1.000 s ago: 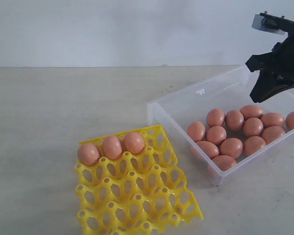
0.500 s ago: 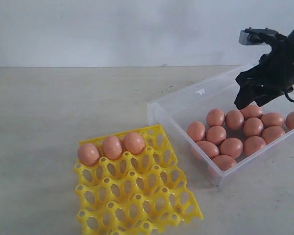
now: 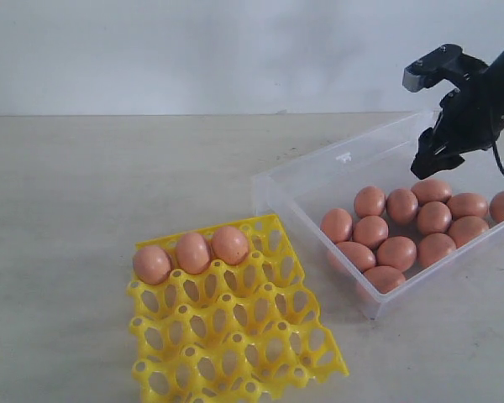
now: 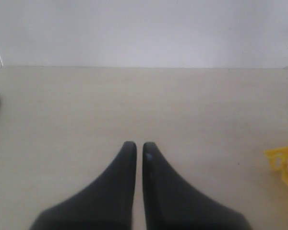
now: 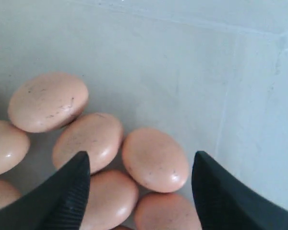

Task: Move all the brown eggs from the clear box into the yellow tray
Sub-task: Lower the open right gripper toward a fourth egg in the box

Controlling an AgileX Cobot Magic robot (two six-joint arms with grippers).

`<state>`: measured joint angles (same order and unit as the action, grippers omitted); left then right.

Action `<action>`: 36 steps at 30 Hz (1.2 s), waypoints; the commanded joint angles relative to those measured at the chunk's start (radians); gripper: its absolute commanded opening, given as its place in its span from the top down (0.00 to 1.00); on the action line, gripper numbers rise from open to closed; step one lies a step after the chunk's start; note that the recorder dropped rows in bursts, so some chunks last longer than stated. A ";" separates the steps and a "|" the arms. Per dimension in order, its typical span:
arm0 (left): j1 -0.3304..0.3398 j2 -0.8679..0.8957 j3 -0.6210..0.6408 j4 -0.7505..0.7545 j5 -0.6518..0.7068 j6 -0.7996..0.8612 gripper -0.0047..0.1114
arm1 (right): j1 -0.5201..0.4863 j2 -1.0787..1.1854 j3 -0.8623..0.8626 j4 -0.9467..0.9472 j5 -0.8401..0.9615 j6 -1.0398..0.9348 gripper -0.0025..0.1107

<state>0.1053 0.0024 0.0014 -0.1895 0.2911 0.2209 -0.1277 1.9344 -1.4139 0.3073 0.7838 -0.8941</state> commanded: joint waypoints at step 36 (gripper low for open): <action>0.003 -0.002 -0.001 -0.005 -0.007 0.007 0.92 | -0.002 0.117 -0.004 -0.064 -0.076 -0.161 0.50</action>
<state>0.1053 0.0024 0.0014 -0.1895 0.2911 0.2209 -0.1277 2.0475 -1.4139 0.2613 0.7304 -1.0463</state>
